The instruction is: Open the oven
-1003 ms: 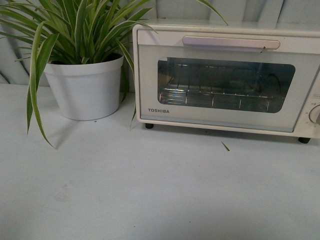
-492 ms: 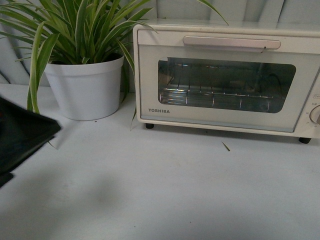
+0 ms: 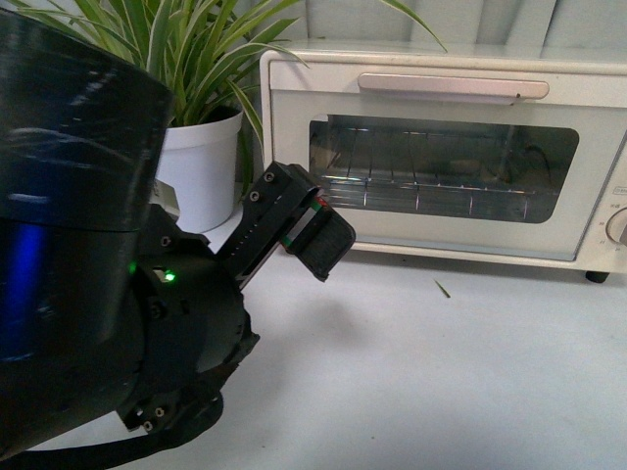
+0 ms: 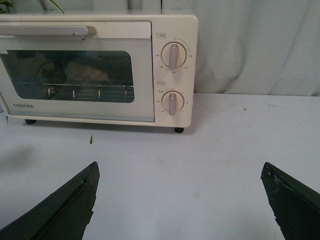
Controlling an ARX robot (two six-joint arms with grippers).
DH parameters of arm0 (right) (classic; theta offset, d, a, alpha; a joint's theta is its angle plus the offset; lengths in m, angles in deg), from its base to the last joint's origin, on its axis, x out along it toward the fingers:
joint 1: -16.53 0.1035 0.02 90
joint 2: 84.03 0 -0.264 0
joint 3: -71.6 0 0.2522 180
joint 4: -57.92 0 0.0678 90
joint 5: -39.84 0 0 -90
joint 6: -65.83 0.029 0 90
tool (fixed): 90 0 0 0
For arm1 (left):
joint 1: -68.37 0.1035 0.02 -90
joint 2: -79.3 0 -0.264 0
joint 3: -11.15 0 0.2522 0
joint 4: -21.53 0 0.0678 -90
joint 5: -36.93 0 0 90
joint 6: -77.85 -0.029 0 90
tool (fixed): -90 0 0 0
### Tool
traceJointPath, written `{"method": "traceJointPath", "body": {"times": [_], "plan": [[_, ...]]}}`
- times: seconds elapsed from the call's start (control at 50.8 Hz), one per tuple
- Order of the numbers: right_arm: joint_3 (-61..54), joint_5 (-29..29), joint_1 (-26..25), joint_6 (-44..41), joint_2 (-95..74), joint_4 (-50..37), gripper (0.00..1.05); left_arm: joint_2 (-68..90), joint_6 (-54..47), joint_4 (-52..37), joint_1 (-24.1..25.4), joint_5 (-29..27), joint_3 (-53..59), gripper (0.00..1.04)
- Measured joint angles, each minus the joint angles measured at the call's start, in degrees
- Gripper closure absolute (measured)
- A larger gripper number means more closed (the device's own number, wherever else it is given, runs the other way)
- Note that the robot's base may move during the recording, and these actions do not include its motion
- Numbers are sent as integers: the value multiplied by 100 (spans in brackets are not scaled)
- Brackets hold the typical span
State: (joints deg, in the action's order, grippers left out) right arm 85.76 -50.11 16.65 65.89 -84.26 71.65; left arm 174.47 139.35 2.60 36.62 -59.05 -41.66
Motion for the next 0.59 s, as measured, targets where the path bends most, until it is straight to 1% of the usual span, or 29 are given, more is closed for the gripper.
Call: {"method": "traceJointPath", "body": {"times": [0.59], "plan": [[0, 0, 0, 0, 0, 0, 9, 813, 442, 162, -227, -9, -870, 6]]}}
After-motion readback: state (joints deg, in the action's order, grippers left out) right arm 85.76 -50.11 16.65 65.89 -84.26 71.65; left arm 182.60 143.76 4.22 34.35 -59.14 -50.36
